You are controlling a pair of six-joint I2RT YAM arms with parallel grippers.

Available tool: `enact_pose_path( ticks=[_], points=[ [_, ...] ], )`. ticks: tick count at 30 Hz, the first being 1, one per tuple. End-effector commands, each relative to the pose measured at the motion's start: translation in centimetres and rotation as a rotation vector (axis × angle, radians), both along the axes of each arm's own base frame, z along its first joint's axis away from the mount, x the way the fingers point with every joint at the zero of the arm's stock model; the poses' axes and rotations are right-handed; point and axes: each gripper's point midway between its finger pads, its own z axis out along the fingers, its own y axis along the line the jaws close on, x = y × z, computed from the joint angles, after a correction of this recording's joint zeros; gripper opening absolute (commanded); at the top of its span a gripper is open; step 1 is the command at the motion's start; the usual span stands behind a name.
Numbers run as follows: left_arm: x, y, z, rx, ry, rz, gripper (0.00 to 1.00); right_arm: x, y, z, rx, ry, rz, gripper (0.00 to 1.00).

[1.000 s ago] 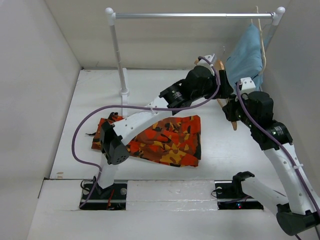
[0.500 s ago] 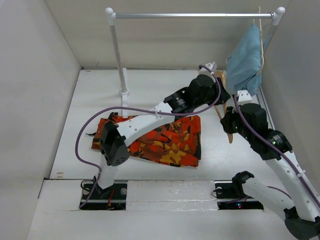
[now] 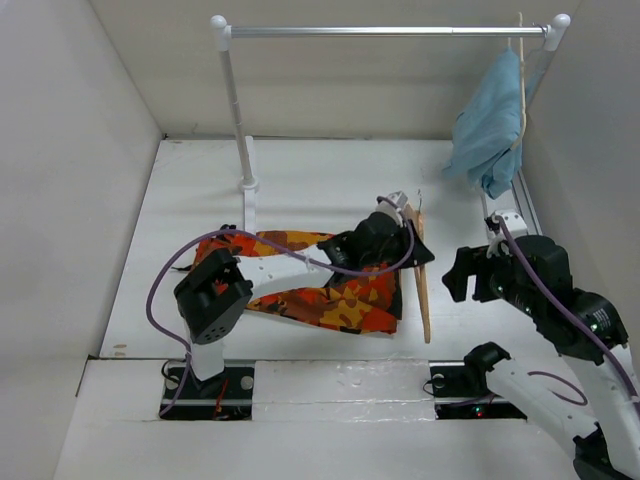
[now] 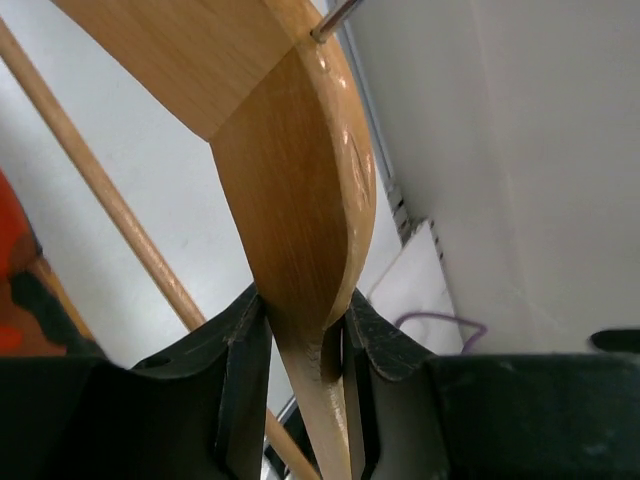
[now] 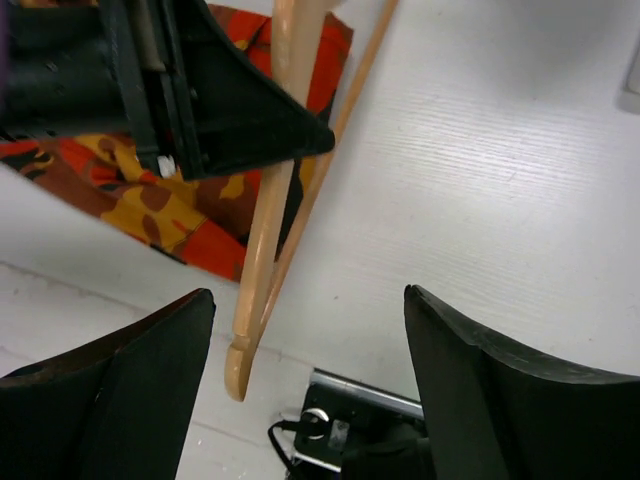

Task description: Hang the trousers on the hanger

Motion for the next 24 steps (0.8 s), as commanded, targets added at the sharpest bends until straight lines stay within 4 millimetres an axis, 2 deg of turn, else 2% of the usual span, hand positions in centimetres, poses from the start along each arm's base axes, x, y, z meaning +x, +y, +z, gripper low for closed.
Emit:
enact_pose_path(
  ticks=[1, 2, 4, 5, 6, 7, 8, 9, 10, 11, 13, 14, 16, 17, 18, 19, 20, 21, 22, 24],
  points=[
    [-2.4, 0.2, 6.8, -0.249, -0.059, -0.027, 0.00, -1.7, 1.1, 1.0, 0.022, 0.036, 0.103, 0.82],
    [-2.6, 0.8, 5.2, -0.237, -0.045, -0.016, 0.00, -2.1, 1.9, 1.1, 0.046, 0.043, 0.149, 0.83],
    [-2.7, 1.2, 3.9, -0.226, -0.036, -0.012, 0.00, -2.1, 2.5, 0.3, 0.055, 0.048, 0.190, 0.77],
    [-2.9, 1.4, 2.4, -0.205, -0.024, -0.014, 0.00, -1.5, 3.0, 0.3, 0.072, 0.028, 0.191, 0.56],
    [-3.1, 1.5, 1.9, -0.202, -0.018, -0.018, 0.00, -1.2, 3.3, 0.1, 0.087, 0.019, 0.195, 0.38],
    [-3.2, 1.7, 1.5, -0.202, -0.007, -0.018, 0.00, -0.8, 3.7, -1.3, 0.088, 0.039, 0.199, 0.22],
    [-3.4, 2.1, 0.5, -0.195, 0.003, -0.013, 0.00, 0.3, 4.5, -1.1, 0.120, 0.009, 0.193, 0.00],
    [-3.5, 2.4, -0.1, -0.190, 0.007, -0.012, 0.00, 0.8, 4.7, -1.8, 0.125, 0.011, 0.182, 0.00],
    [-3.5, 2.6, -0.4, -0.189, 0.011, -0.005, 0.00, 1.6, 4.8, -3.6, 0.120, 0.036, 0.164, 0.00],
    [-3.7, 3.0, -1.6, -0.168, 0.023, 0.000, 0.00, 2.8, 5.6, -3.7, 0.141, 0.022, 0.156, 0.00],
    [-3.9, 3.3, -2.5, -0.151, 0.034, 0.003, 0.00, 4.3, 5.9, -5.1, 0.153, 0.031, 0.131, 0.00],
    [-4.4, 3.6, -3.2, -0.134, 0.038, 0.000, 0.00, 5.5, 6.1, -6.4, 0.155, 0.046, 0.112, 0.00],
    [-4.4, 4.1, -3.8, -0.115, 0.039, 0.011, 0.00, 6.6, 6.1, -7.8, 0.157, 0.062, 0.087, 0.00],
    [-4.5, 4.4, -4.4, -0.100, 0.044, 0.012, 0.00, 7.2, 6.8, -8.3, 0.177, 0.056, 0.101, 0.00],
    [-4.6, 4.8, -5.2, -0.079, 0.049, 0.015, 0.00, 8.7, 7.2, -10.2, 0.180, 0.087, 0.096, 0.08],
    [-4.6, 4.8, -5.2, -0.079, 0.049, 0.015, 0.00, 8.7, 7.2, -10.2, 0.180, 0.087, 0.096, 0.08],
    [-4.6, 4.9, -5.7, -0.065, 0.052, 0.017, 0.00, 9.1, 7.3, -10.7, 0.178, 0.089, 0.097, 0.14],
    [-4.6, 4.9, -6.0, -0.051, 0.054, 0.016, 0.00, 9.7, 7.8, -11.3, 0.194, 0.086, 0.099, 0.29],
    [-4.6, 5.0, -6.2, -0.041, 0.047, 0.014, 0.00, 10.1, 7.8, -12.6, 0.189, 0.122, 0.091, 0.34],
    [-4.7, 5.2, -6.8, -0.019, 0.049, 0.013, 0.00, 11.0, 8.5, -13.1, 0.212, 0.118, 0.100, 0.45]
  ],
)
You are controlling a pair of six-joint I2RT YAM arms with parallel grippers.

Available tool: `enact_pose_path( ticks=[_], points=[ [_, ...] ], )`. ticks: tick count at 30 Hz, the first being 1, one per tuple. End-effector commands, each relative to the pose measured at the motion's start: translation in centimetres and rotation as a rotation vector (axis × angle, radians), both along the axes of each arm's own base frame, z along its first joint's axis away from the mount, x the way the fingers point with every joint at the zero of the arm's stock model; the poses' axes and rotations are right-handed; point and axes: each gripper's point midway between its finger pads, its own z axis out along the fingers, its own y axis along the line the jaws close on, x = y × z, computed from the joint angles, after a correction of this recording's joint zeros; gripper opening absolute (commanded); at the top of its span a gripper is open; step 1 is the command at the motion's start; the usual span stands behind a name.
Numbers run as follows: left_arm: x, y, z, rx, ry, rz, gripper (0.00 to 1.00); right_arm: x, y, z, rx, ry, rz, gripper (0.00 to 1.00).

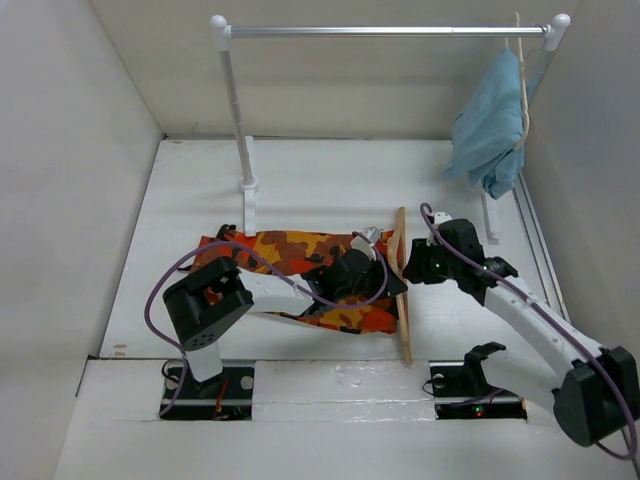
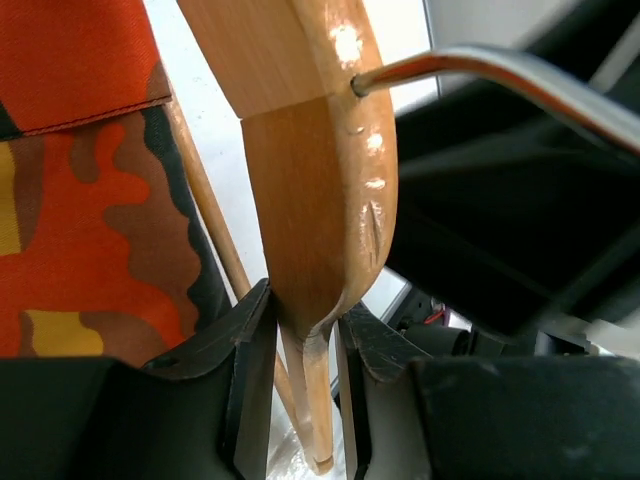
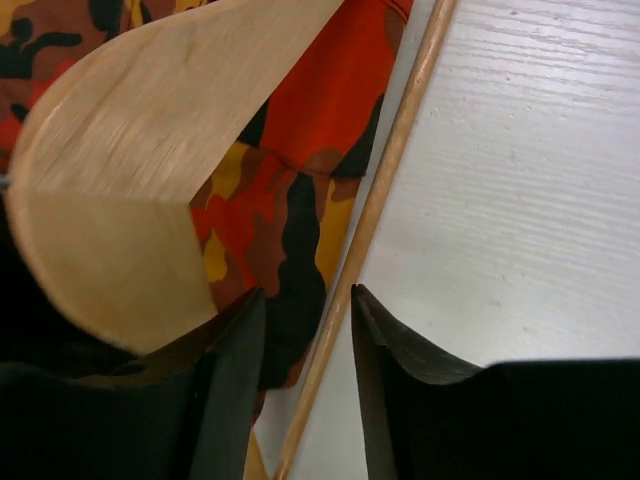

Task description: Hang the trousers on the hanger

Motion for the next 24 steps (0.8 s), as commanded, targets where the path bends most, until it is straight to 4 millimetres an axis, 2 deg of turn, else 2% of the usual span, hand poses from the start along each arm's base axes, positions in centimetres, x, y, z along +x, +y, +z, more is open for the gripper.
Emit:
enact_pose_path(
  ticks=[1, 3, 5, 6, 18, 19, 22, 23, 24],
  points=[
    [-0.1, 0.2, 1.5, -0.022, -0.027, -0.003, 0.00, 3.1, 2.2, 0.8, 0.107, -0.103, 0.016, 0.46],
    [-0.2, 0.3, 0.8, 0.001, -0.021, -0.004, 0.00, 3.7, 2.8, -0.3, 0.113, -0.092, 0.012, 0.50],
    [-0.2, 0.5, 0.4, 0.012, -0.019, -0.002, 0.00, 3.8, 2.8, -2.2, 0.102, -0.049, 0.003, 0.53],
    [-0.2, 0.5, 0.3, 0.015, -0.019, -0.003, 0.00, 3.9, 3.3, -2.4, 0.111, -0.051, 0.014, 0.53],
    [-0.1, 2.2, -1.3, 0.115, -0.037, 0.018, 0.00, 2.7, 6.3, -7.8, 0.204, 0.073, 0.059, 0.52],
    [0.5, 2.6, -1.4, 0.130, -0.049, 0.051, 0.00, 2.4, 6.6, -8.6, 0.198, 0.099, 0.065, 0.51],
    [0.6, 3.3, -2.0, 0.163, -0.048, 0.067, 0.00, 2.3, 7.2, -8.7, 0.218, 0.102, 0.080, 0.25],
    [0.7, 3.6, -2.3, 0.175, -0.050, 0.075, 0.00, 2.3, 7.4, -8.3, 0.228, 0.095, 0.083, 0.08],
    [0.7, 3.7, -2.6, 0.187, -0.049, 0.080, 0.00, 2.3, 7.5, -8.0, 0.235, 0.092, 0.088, 0.02]
  ],
)
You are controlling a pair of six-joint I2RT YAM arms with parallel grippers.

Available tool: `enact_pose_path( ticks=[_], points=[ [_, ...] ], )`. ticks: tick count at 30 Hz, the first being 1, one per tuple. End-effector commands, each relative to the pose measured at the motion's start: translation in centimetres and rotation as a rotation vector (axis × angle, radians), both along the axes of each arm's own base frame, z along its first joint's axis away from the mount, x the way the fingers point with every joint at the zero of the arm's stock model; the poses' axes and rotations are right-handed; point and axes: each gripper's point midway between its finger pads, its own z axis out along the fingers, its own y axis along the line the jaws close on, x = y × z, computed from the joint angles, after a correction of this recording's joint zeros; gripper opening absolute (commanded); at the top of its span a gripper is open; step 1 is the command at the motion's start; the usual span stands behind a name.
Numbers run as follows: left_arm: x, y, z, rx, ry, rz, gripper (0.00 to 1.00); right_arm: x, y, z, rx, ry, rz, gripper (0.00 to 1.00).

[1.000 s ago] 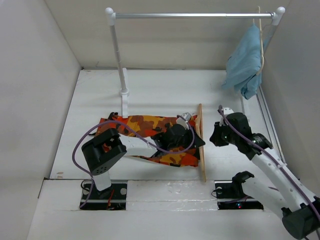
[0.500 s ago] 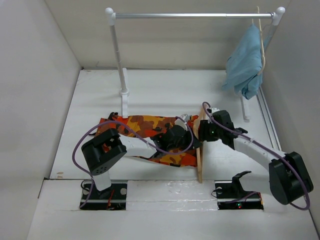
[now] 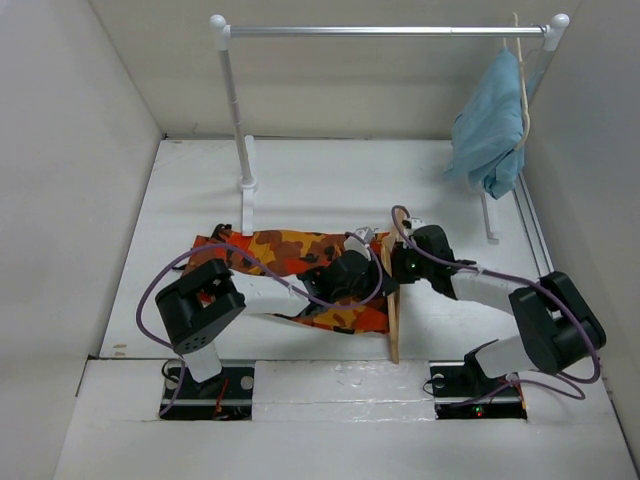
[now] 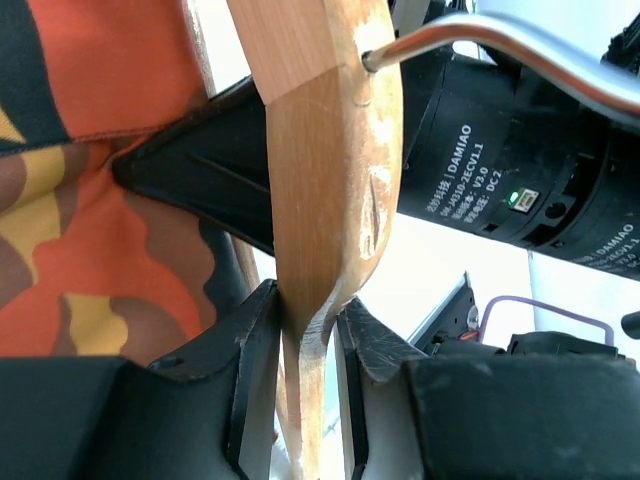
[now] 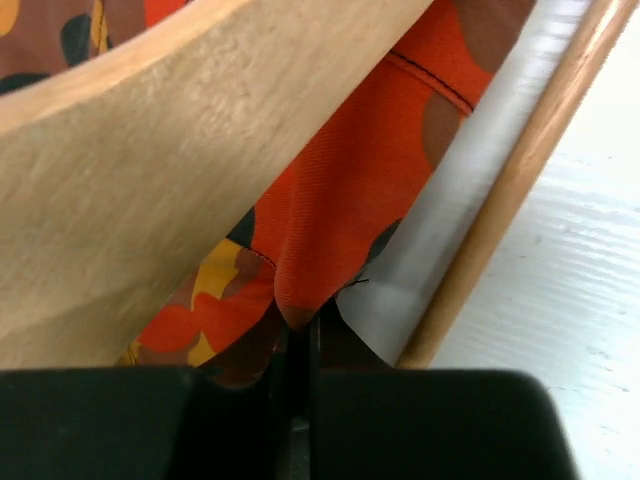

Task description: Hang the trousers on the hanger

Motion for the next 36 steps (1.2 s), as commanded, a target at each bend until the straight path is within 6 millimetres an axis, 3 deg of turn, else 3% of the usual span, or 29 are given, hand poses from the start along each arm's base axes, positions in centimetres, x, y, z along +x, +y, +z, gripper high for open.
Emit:
enact_pose_path(
  ticks=[1, 2, 4, 5, 8, 10, 11, 13, 17, 21, 26, 29, 30, 31, 32, 33, 36],
  points=[
    [0.0, 1.9, -1.8, 0.108, -0.022, 0.018, 0.00, -1.2, 1.5, 0.6, 0.069, 0.022, 0.046, 0.00],
    [0.0, 2.0, -2.0, 0.113, -0.022, 0.019, 0.00, -0.7, 1.5, 2.2, 0.079, -0.019, 0.044, 0.00],
    [0.0, 2.2, -2.4, 0.123, -0.017, 0.022, 0.00, -0.1, 0.2, 3.7, 0.052, -0.045, 0.007, 0.00],
    [0.0, 2.3, -2.4, 0.121, -0.015, 0.027, 0.00, 0.0, -0.4, 5.7, 0.045, -0.079, 0.003, 0.00],
    [0.2, 2.8, -2.6, 0.139, -0.017, 0.052, 0.00, 1.2, -2.8, 9.4, 0.024, -0.153, -0.060, 0.00],
    [0.8, 3.4, -2.6, 0.163, -0.026, 0.092, 0.00, 1.0, -5.5, 10.5, -0.027, -0.161, -0.104, 0.00],
    [1.3, 3.6, -2.7, 0.197, -0.016, 0.127, 0.00, -0.1, -7.6, 10.2, -0.090, -0.117, -0.101, 0.00],
    [1.6, 3.6, -2.8, 0.209, -0.018, 0.141, 0.00, -0.4, -8.6, 10.4, -0.108, -0.122, -0.117, 0.00],
    [1.9, 3.8, -2.6, 0.242, -0.045, 0.129, 0.00, -1.1, -15.4, 10.0, -0.196, -0.111, -0.269, 0.00],
    [1.5, 5.8, -3.2, 0.281, -0.054, 0.148, 0.00, -0.6, -18.7, 9.8, -0.208, -0.104, -0.324, 0.00],
    [0.7, 8.0, -3.7, 0.342, -0.079, 0.129, 0.00, 1.9, -20.9, 8.9, -0.213, -0.065, -0.345, 0.00],
    [0.4, 8.3, -3.5, 0.341, -0.074, 0.120, 0.00, 3.9, -20.9, 9.2, -0.184, -0.089, -0.340, 0.01],
    [0.6, 7.6, -2.5, 0.310, -0.074, 0.121, 0.00, 4.1, -20.1, 8.8, -0.141, -0.069, -0.318, 0.11],
    [0.4, 6.8, -1.8, 0.292, -0.080, 0.115, 0.00, 4.0, -19.2, 8.7, -0.124, -0.062, -0.291, 0.29],
    [0.3, 6.1, -1.5, 0.285, -0.085, 0.109, 0.00, 3.8, -18.7, 8.6, -0.123, -0.058, -0.268, 0.60],
    [0.8, 4.8, -0.1, 0.250, -0.092, 0.116, 0.00, 3.1, -18.2, 8.6, -0.134, -0.059, -0.245, 0.66],
    [1.6, 3.2, 0.2, 0.255, -0.083, 0.121, 0.00, 0.1, -18.2, 7.5, -0.189, -0.013, -0.212, 0.75]
  ],
)
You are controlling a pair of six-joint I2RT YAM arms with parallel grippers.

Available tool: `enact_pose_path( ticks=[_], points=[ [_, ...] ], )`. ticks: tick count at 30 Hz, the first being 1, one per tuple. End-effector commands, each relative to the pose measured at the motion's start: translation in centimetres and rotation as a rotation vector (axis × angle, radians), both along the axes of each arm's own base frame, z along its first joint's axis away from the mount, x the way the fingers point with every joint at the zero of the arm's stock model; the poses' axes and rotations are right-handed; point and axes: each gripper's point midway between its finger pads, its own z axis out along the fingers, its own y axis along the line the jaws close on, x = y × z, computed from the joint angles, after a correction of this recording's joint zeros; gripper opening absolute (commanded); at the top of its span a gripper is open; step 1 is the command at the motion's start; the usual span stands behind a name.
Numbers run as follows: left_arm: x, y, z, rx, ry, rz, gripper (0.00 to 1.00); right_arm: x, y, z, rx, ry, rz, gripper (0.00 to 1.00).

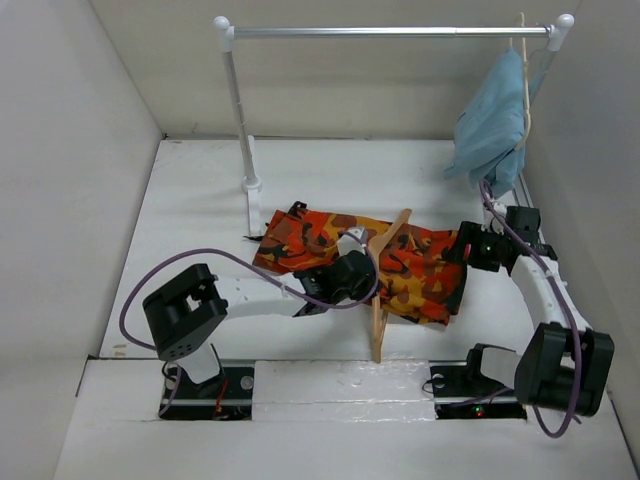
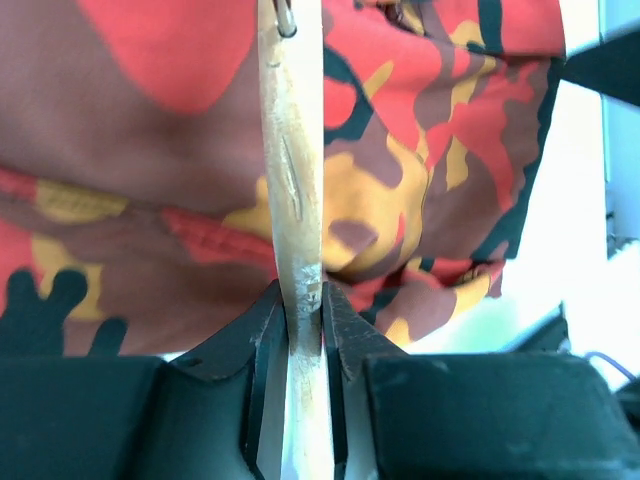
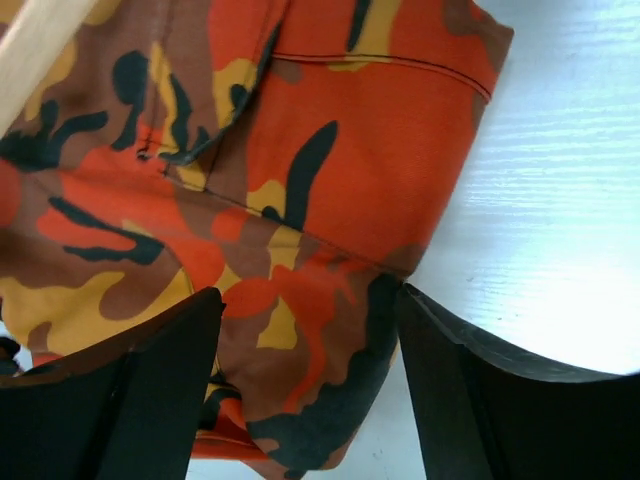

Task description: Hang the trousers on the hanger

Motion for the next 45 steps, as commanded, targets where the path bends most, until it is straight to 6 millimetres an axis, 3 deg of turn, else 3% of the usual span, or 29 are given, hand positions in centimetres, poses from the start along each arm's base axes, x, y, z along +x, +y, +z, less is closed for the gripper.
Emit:
enact_pose_path(
  ticks=[1, 2, 8, 13, 16, 18, 19, 20, 21, 22, 23, 25, 30, 34, 36, 37, 38, 45],
  points=[
    [1.3, -0.7, 0.6, 0.058, -0.036, 0.026, 0.00, -1.3, 0.2, 2.2, -0.063, -0.095, 0.068, 0.76],
    [1.4, -0.1, -0.4, 0.104, -0.026, 0.040, 0.00, -2.4, 0.5, 1.9, -0.061, -0.072, 0.070, 0.80],
    [2.1, 1.6, -1.2, 0.199, -0.062, 0.071, 0.00, -7.9, 5.4, 0.6, 0.106, -0.005, 0.128, 0.86],
    [2.5, 2.4, -1.5, 0.244, -0.103, 0.069, 0.00, -10.6, 7.3, -1.8, 0.134, 0.057, 0.146, 0.86],
    [3.2, 4.2, -2.2, 0.274, -0.105, 0.094, 0.00, -10.9, 7.8, -3.9, 0.158, 0.091, 0.130, 0.84],
    [3.9, 6.0, -3.0, 0.295, -0.106, 0.126, 0.00, -10.0, 7.7, -5.1, 0.153, 0.106, 0.113, 0.73],
    [4.3, 6.6, -2.7, 0.296, -0.117, 0.146, 0.00, -9.6, 7.6, -5.6, 0.150, 0.114, 0.109, 0.61],
    [4.5, 7.3, -2.9, 0.310, -0.115, 0.157, 0.00, -8.9, 7.4, -5.8, 0.136, 0.108, 0.106, 0.32],
    [4.9, 9.2, -3.3, 0.331, -0.103, 0.193, 0.00, -8.0, 6.2, -6.7, 0.088, 0.164, 0.088, 0.09],
    [5.0, 9.2, -2.6, 0.315, -0.111, 0.197, 0.00, -8.0, 6.2, -6.7, 0.087, 0.165, 0.087, 0.09],
    [4.5, 10.1, -3.1, 0.331, -0.103, 0.201, 0.00, -7.5, 6.1, -6.7, 0.081, 0.160, 0.094, 0.00],
    [4.2, 11.7, -2.4, 0.317, -0.106, 0.241, 0.00, -5.8, 5.2, -6.3, 0.060, 0.139, 0.063, 0.00],
    [3.6, 12.7, -1.8, 0.304, -0.106, 0.257, 0.00, -4.4, 3.2, -5.9, 0.011, 0.125, 0.012, 0.00],
    [3.0, 10.4, 0.7, 0.263, -0.163, 0.184, 0.00, -3.7, 2.9, -5.7, 0.003, 0.120, 0.032, 0.00],
    [3.4, 8.3, 3.4, 0.223, -0.205, 0.181, 0.00, -3.2, 2.7, -5.8, -0.011, 0.131, 0.046, 0.00],
    [3.0, 8.4, 2.9, 0.271, -0.192, 0.176, 0.00, -3.2, 2.9, -5.8, -0.017, 0.137, 0.059, 0.00],
    [2.9, 7.0, 4.4, 0.244, -0.209, 0.179, 0.00, -2.9, 2.7, -5.7, -0.029, 0.136, 0.061, 0.00],
    [4.1, 4.4, 6.9, 0.185, -0.247, 0.199, 0.00, -2.6, 1.9, -5.4, -0.096, 0.137, 0.089, 0.00]
  ],
)
